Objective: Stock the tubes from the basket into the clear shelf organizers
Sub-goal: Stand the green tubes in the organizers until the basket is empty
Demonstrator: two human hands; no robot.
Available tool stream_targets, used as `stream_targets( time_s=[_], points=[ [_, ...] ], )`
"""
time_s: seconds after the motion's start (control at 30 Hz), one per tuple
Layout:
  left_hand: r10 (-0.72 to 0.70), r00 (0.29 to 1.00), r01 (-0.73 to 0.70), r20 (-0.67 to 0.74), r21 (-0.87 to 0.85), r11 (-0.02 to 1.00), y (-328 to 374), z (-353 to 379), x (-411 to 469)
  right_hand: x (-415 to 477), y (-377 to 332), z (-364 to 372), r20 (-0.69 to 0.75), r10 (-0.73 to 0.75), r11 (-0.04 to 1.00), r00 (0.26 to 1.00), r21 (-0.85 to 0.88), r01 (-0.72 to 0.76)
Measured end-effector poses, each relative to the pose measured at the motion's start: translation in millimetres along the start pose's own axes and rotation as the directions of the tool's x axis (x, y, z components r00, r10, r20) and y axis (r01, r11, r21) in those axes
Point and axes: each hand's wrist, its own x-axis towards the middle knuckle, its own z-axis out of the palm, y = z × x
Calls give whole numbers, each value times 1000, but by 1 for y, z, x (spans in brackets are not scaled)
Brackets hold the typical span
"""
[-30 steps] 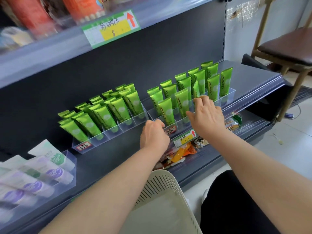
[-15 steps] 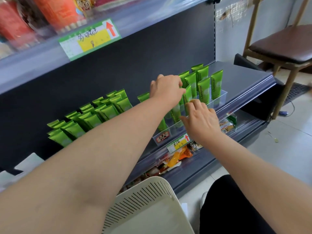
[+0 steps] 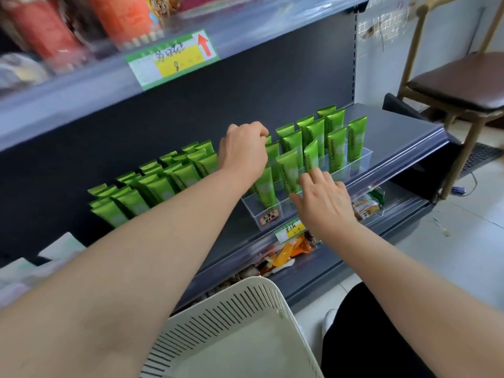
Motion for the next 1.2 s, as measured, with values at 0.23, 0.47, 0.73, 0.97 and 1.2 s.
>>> stream_targets(
  time_s=[0.23, 0.47, 0.73, 0.97, 1.2],
  points=[
    [-133, 990, 139, -55, 126, 982, -89, -40, -51, -11, -69, -7, 21, -173, 984, 985, 43, 172],
    [-326, 945, 319, 15, 171, 932, -167, -62, -103, -7, -135, 19, 142, -338, 941, 930, 81, 330],
    [-428, 863, 348, 269, 297, 889, -226, -27, -147, 24, -173, 59, 252, -385, 921, 888, 47, 386],
    [-442, 837, 348, 322, 308, 885, -248, -9, -144, 54, -186, 82, 296, -349, 935, 889, 47, 352],
    [-402, 881, 269, 248, 435, 859, -259, -3, -145, 59, -195, 96, 337, -327, 942, 883, 37, 334]
  ],
)
